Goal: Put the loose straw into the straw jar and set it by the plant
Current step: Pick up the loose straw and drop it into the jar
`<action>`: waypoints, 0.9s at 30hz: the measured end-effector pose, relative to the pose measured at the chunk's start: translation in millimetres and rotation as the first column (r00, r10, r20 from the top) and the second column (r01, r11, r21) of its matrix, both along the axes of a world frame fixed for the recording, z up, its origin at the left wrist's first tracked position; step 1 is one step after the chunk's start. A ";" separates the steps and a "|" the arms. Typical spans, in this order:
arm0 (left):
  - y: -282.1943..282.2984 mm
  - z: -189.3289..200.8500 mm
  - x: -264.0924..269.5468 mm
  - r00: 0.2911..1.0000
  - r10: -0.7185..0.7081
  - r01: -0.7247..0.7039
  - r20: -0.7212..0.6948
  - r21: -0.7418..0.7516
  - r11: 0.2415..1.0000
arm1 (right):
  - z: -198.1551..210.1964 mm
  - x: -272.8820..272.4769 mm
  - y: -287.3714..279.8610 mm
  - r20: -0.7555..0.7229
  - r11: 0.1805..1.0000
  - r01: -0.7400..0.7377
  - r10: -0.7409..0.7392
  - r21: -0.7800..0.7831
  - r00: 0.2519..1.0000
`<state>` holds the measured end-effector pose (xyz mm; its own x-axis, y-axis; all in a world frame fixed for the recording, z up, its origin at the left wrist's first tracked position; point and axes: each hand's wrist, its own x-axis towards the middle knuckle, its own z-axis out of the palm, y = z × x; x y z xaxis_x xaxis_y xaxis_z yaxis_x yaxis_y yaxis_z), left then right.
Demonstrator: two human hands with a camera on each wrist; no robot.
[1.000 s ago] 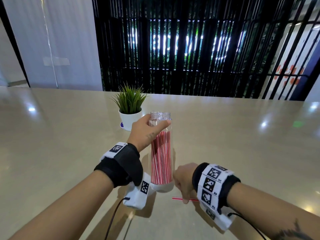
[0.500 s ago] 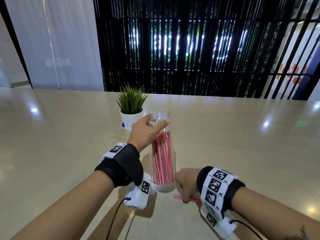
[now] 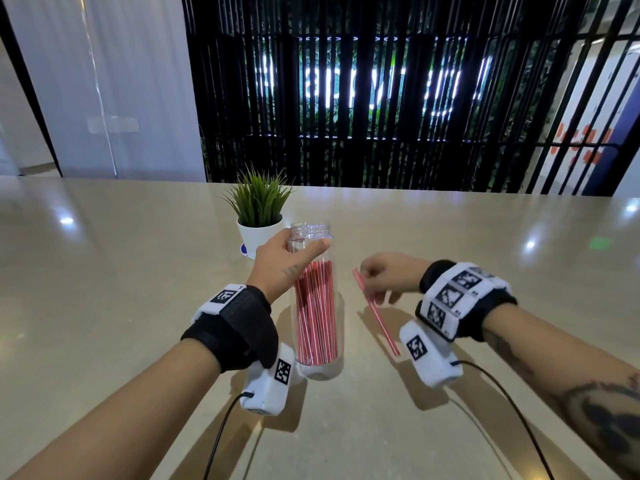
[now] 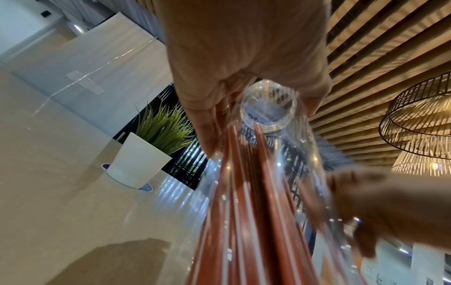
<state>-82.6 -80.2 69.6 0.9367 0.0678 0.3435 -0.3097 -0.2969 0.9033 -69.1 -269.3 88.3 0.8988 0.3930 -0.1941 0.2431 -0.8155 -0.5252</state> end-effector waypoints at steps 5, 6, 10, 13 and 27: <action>-2.9 2.8 -1.1 1.000 -0.028 0.029 -0.011 0.048 0.998 | 47.1 9.8 -2.7 0.332 0.814 0.117 -0.357 0.568 0.873; -3.6 3.6 -1.7 0.999 -0.038 0.038 -0.010 0.054 0.998 | 55.7 9.5 -1.3 0.360 0.748 0.094 -0.420 0.657 0.833; -6.1 6.4 -4.4 0.997 -0.079 0.078 0.009 0.072 0.994 | 81.0 4.3 10.1 0.414 0.585 -0.039 -0.523 0.810 0.745; -7.3 10.6 -6.2 0.994 -0.102 0.100 0.027 0.085 0.991 | 88.3 1.8 23.7 0.455 0.623 -0.087 -0.462 0.777 0.761; -3.3 24.8 -13.5 0.989 -0.150 0.149 0.008 0.082 0.985 | 79.5 -4.2 41.7 0.322 0.934 -0.038 -0.085 0.356 0.943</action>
